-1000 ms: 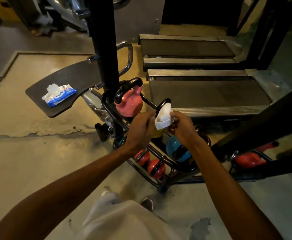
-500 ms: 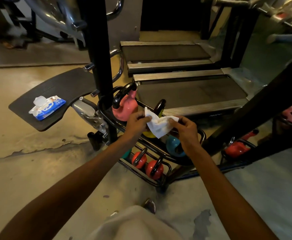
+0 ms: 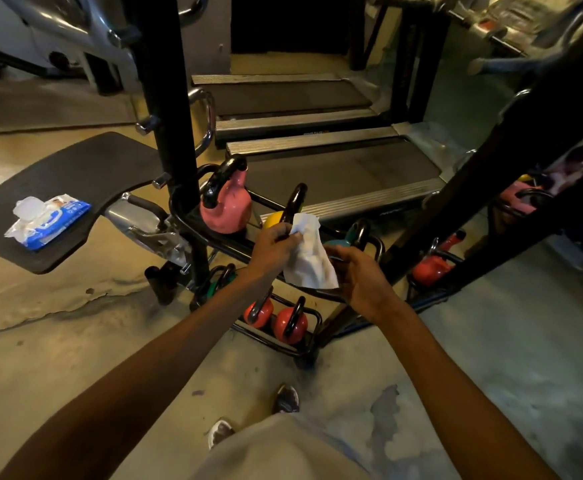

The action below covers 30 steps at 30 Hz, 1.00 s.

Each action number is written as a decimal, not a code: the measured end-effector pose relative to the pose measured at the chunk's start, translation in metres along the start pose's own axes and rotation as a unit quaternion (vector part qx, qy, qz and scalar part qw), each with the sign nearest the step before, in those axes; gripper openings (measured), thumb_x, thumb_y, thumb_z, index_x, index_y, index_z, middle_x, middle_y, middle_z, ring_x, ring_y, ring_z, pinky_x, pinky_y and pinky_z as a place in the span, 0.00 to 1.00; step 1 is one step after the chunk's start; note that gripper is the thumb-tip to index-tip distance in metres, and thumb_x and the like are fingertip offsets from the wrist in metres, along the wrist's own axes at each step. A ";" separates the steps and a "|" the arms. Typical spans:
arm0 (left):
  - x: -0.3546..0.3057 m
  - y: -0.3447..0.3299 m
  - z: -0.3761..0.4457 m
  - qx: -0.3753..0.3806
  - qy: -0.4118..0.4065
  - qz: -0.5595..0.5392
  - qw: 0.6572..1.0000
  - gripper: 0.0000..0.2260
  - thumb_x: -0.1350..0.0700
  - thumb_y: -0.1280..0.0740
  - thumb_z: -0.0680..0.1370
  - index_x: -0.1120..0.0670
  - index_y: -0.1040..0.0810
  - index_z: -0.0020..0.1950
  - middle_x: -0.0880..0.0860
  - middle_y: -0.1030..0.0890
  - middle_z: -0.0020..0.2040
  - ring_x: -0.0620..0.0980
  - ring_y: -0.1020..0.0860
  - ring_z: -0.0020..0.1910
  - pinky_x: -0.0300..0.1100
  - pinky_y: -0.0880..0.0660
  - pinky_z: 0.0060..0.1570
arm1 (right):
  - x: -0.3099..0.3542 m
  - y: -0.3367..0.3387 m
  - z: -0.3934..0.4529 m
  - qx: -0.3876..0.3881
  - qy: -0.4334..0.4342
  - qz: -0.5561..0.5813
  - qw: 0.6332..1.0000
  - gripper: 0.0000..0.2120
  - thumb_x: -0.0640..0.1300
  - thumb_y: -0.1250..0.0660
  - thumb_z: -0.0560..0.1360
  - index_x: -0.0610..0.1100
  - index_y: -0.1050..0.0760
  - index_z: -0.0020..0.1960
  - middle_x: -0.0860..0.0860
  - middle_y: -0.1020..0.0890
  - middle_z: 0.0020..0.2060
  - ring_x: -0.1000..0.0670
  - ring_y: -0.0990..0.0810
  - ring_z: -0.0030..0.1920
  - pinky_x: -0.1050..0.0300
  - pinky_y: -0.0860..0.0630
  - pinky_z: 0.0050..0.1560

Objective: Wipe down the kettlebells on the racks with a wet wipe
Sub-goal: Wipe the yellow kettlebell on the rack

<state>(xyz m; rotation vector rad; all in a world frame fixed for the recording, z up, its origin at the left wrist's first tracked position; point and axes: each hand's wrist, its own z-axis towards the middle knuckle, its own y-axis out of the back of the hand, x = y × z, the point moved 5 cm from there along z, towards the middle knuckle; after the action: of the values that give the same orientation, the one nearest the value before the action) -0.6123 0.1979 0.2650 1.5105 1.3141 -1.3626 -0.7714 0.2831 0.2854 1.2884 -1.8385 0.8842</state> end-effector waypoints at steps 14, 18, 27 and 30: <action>-0.004 -0.005 -0.020 0.064 -0.032 0.008 0.997 0.14 0.70 0.28 0.76 0.53 0.15 0.54 0.53 0.13 0.53 0.54 0.15 0.55 0.48 0.16 0.50 | 0.015 0.018 0.005 0.011 0.156 -0.064 0.986 0.09 0.33 0.29 0.78 0.43 0.18 0.56 0.43 0.14 0.55 0.42 0.14 0.55 0.51 0.16 0.49; -0.009 -0.010 -0.018 0.028 -0.061 0.033 0.997 0.08 0.70 0.30 0.78 0.60 0.14 0.51 0.57 0.14 0.55 0.55 0.16 0.54 0.46 0.16 0.48 | 0.023 0.034 0.010 0.020 0.198 -0.137 0.970 0.13 0.29 0.35 0.80 0.43 0.17 0.46 0.47 0.15 0.51 0.43 0.16 0.56 0.48 0.15 0.50; 0.003 -0.041 -0.005 -0.045 0.036 -0.062 0.996 0.12 0.68 0.36 0.79 0.58 0.14 0.45 0.54 0.13 0.48 0.56 0.17 0.52 0.52 0.19 0.52 | 0.022 0.058 0.028 0.056 0.157 -0.128 0.978 0.06 0.37 0.27 0.78 0.45 0.17 0.53 0.48 0.14 0.53 0.46 0.15 0.57 0.49 0.15 0.52; 0.008 -0.045 -0.004 -0.045 0.026 0.030 0.998 0.06 0.62 0.24 0.77 0.54 0.16 0.52 0.54 0.15 0.52 0.54 0.17 0.53 0.51 0.18 0.52 | 0.025 0.062 0.034 0.028 0.218 -0.181 0.959 0.17 0.36 0.23 0.75 0.48 0.21 0.60 0.51 0.15 0.54 0.53 0.15 0.55 0.58 0.16 0.52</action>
<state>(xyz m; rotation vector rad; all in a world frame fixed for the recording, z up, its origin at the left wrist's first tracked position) -0.6556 0.2140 0.2634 1.5213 1.3335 -1.2187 -0.8420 0.2594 0.2810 1.2863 -1.1972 0.9301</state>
